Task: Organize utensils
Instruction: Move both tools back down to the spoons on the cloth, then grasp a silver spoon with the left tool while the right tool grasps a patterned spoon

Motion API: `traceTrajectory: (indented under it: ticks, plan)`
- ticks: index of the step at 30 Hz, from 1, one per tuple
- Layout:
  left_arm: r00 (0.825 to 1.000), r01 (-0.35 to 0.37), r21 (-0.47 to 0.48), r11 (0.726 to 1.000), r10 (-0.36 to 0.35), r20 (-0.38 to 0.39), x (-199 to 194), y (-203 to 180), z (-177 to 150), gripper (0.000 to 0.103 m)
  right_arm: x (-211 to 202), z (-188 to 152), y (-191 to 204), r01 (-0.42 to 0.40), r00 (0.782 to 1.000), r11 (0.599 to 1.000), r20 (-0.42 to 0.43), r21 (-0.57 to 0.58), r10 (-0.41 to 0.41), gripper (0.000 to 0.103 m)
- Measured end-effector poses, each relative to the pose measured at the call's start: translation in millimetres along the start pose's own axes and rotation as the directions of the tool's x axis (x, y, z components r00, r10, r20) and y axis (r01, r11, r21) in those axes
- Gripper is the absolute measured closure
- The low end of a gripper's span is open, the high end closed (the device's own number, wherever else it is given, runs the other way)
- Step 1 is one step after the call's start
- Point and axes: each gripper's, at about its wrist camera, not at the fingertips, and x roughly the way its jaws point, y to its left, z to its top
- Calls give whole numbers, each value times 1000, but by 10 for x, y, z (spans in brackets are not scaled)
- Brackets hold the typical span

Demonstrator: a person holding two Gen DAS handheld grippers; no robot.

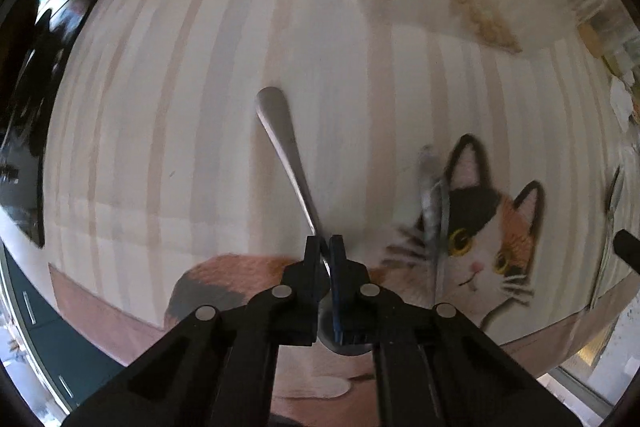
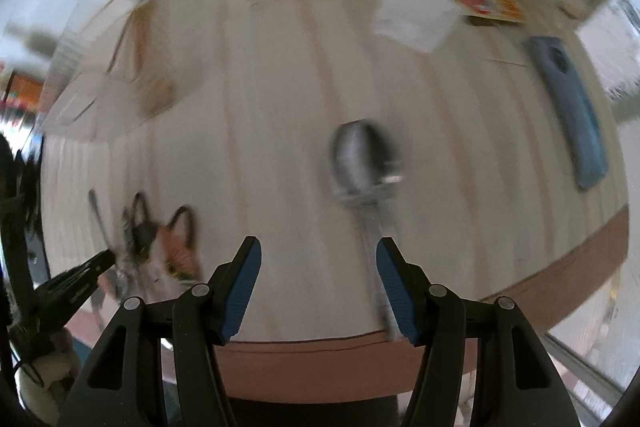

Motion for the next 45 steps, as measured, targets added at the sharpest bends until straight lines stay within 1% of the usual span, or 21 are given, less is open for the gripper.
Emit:
traceTrajectory:
  ticks: [4, 7, 10, 12, 14, 15, 16, 17, 20, 22, 25, 28, 31, 33, 34, 35, 36, 38, 40, 44, 45]
  plan:
    - [1000, -15, -52, 999, 14, -15, 18, 223, -143, 100, 198, -48, 549, -70, 996, 994, -60, -82, 65, 41]
    - [1000, -19, -91, 996, 17, -23, 32, 383, -223, 100, 346, -101, 965, -107, 991, 983, -96, -152, 93, 41]
    - [1000, -3, -145, 989, -2, -29, 39, 568, -290, 101, 445, -185, 1377, -121, 989, 964, -116, -236, 96, 41]
    - [999, 16, -178, 984, -22, -28, 51, 669, -324, 101, 512, -239, 1614, -104, 991, 949, -115, -299, 72, 41]
    - [999, 35, -201, 979, -42, -27, 60, 746, -342, 102, 616, -307, 1799, -50, 994, 926, -109, -374, 10, 53]
    - [998, 47, -211, 976, -53, -24, 60, 781, -344, 102, 679, -333, 1873, -19, 993, 913, -112, -406, -29, 72]
    - [998, 54, -217, 975, -60, -23, 58, 834, -363, 103, 711, -366, 1928, 7, 993, 902, -105, -432, -57, 82]
    - [997, 65, -225, 972, -71, -19, 55, 872, -361, 103, 699, -405, 1979, 49, 994, 883, -65, -467, -89, 94]
    - [992, 116, -237, 964, -123, -13, 46, 912, -332, 103, 689, -414, 1899, 88, 991, 877, -43, -472, -123, 95]
    - [985, 163, -233, 959, -172, -18, 68, 812, -259, 103, 662, -359, 1754, 120, 989, 882, -26, -456, -148, 96]
    - [965, 248, -201, 948, -260, -34, 93, 531, -150, 103, 609, -238, 1438, 150, 985, 901, -16, -407, -172, 96]
    - [957, 286, -157, 945, -291, -5, -35, 398, -62, 102, 560, -145, 1106, 156, 984, 928, -33, -338, -177, 96]
    - [957, 290, -147, 946, -291, 15, -197, 514, -53, 97, 510, -90, 842, 144, 984, 950, -60, -277, -167, 96]
    - [968, 250, -152, 956, -250, 15, -232, 702, -93, 87, 489, -75, 727, 135, 985, 958, -70, -253, -158, 96]
    - [974, 224, -163, 961, -226, 4, -220, 900, -168, 71, 478, -75, 679, 128, 986, 963, -74, -236, -149, 96]
    - [978, 206, -172, 963, -210, -3, -230, 945, -327, 62, 470, -77, 630, 122, 987, 966, -76, -228, -143, 96]
    - [980, 192, -184, 964, -198, -15, -202, 1026, -415, 59, 465, -85, 599, 115, 988, 969, -78, -220, -135, 96]
    - [979, 177, -211, 961, -193, -58, -115, 1115, -567, 59, 433, -84, 519, 110, 989, 971, -72, -211, -128, 96]
    - [972, 193, -244, 950, -219, -83, -38, 1148, -639, 59, 416, -90, 488, 103, 991, 972, -67, -211, -120, 96]
    - [957, 213, -266, 940, -255, -137, 106, 1063, -714, 59, 424, -270, 578, 101, 991, 969, -63, -227, -118, 96]
    - [956, 202, -262, 944, -248, -154, 146, 1019, -714, 59, 421, -275, 575, 99, 991, 968, -63, -230, -117, 96]
